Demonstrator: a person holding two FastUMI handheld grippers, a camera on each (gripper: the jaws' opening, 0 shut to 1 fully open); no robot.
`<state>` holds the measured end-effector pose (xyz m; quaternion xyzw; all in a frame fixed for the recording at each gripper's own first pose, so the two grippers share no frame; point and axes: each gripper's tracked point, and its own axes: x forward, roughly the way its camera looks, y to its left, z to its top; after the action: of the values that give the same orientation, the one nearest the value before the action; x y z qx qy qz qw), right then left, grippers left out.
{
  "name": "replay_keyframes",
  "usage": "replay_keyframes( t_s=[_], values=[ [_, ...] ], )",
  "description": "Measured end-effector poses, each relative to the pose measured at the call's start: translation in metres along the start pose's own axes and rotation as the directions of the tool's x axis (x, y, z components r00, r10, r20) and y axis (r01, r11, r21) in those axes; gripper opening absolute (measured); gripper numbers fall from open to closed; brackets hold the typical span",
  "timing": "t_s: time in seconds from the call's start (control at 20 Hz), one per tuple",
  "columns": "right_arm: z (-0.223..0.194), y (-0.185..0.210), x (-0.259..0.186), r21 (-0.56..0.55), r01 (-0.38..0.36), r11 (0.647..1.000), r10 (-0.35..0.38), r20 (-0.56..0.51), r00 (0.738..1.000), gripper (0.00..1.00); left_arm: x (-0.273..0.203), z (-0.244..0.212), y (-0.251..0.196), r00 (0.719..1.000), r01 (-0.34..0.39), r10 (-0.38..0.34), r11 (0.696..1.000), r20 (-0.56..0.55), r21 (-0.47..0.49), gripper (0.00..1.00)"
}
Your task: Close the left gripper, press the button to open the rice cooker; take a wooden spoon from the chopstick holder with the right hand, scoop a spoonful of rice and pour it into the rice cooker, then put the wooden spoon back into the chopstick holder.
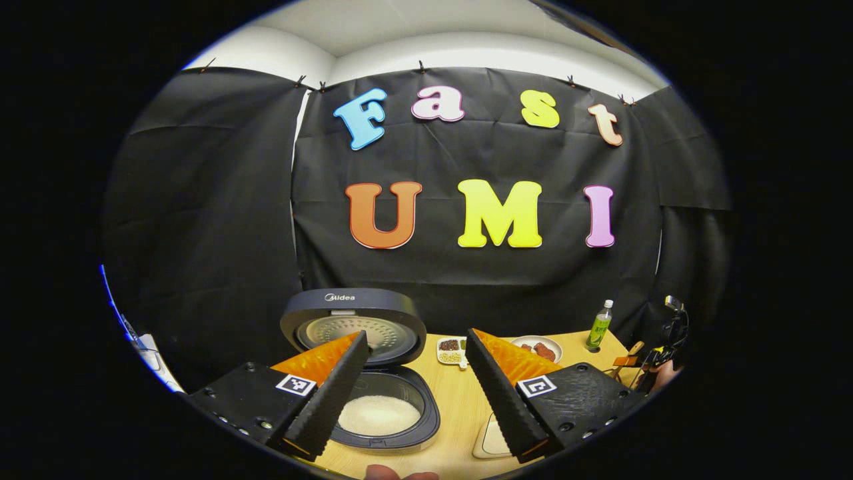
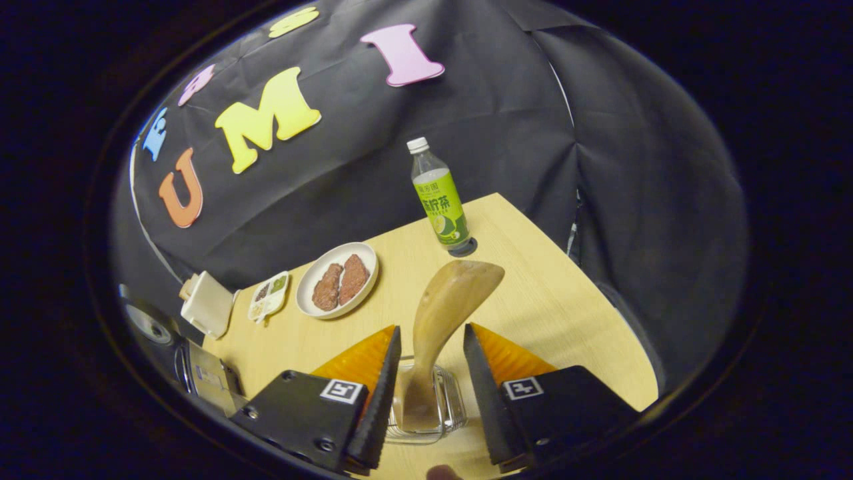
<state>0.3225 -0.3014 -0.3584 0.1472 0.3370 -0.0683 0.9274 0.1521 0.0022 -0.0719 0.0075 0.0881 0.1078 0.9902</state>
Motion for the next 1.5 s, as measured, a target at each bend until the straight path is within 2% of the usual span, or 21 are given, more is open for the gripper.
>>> replay_keyframes(
  t_s=[0.05, 0.15, 0.2, 0.3, 0.4, 0.6, 0.75, 0.9, 1.05, 1.3, 1.5],
  values=[
    [0.0, -0.001, -0.001, -0.002, 0.005, 1.0, -0.005, 0.005, 1.0, 0.57, -0.001, -0.003, 0.002, 1.0, -0.004, 0.004, 1.0, -0.005, -0.003, 0.95],
    [0.0, 0.005, -0.007, 0.002, 0.0, 1.0, 0.0, -0.001, 1.0, 0.32, -0.005, -0.004, 0.008, 1.0, -0.01, 0.01, 1.0, -0.005, -0.011, 0.95],
    [-0.003, 0.011, -0.007, 0.009, -0.013, 1.0, 0.013, -0.009, 1.0, 0.23, -0.006, -0.005, 0.012, 1.0, -0.014, 0.014, 1.0, -0.003, -0.016, 0.95],
    [0.001, 0.014, -0.02, 0.002, 0.005, 1.0, -0.005, -0.004, 1.0, 0.16, -0.011, -0.007, 0.018, 1.0, -0.022, 0.022, 1.0, -0.003, -0.019, 0.95],
    [0.015, 0.018, -0.033, -0.018, 0.031, 0.999, -0.03, 0.045, 0.999, 0.11, -0.02, -0.007, 0.025, 1.0, -0.02, 0.02, 1.0, 0.008, -0.02, 0.95],
    [0.045, 0.041, -0.077, -0.065, 0.056, 0.996, -0.047, 0.14, 0.989, 0.09, -0.032, 0.001, 0.039, 0.999, 0.006, -0.004, 0.999, 0.041, -0.049, 0.95],
    [0.052, 0.086, -0.122, -0.081, 0.027, 0.996, -0.012, 0.179, 0.984, 0.09, -0.039, 0.004, 0.053, 0.998, 0.029, -0.025, 0.997, 0.061, -0.071, 0.95],
    [0.045, 0.138, -0.165, -0.128, 0.011, 0.992, 0.02, 0.237, 0.971, 0.09, -0.044, 0.002, 0.073, 0.997, 0.045, -0.039, 0.995, 0.068, -0.088, 0.95],
    [0.019, 0.189, -0.192, -0.194, -0.016, 0.981, 0.067, 0.26, 0.963, 0.09, -0.049, 0.001, 0.09, 0.996, 0.067, -0.06, 0.992, 0.071, -0.106, 0.95],
    [-0.048, 0.219, -0.19, -0.318, 0.022, 0.948, 0.063, 0.254, 0.965, 0.09, -0.057, 0.0, 0.121, 0.995, 0.078, -0.072, 0.993, 0.068, -0.087, 0.95],
    [-0.1, 0.205, -0.153, -0.402, 0.112, 0.909, -0.014, 0.24, 0.971, 0.09, -0.065, -0.005, 0.142, 0.997, 0.074, -0.071, 0.994, 0.036, -0.082, 0.95]
  ],
)
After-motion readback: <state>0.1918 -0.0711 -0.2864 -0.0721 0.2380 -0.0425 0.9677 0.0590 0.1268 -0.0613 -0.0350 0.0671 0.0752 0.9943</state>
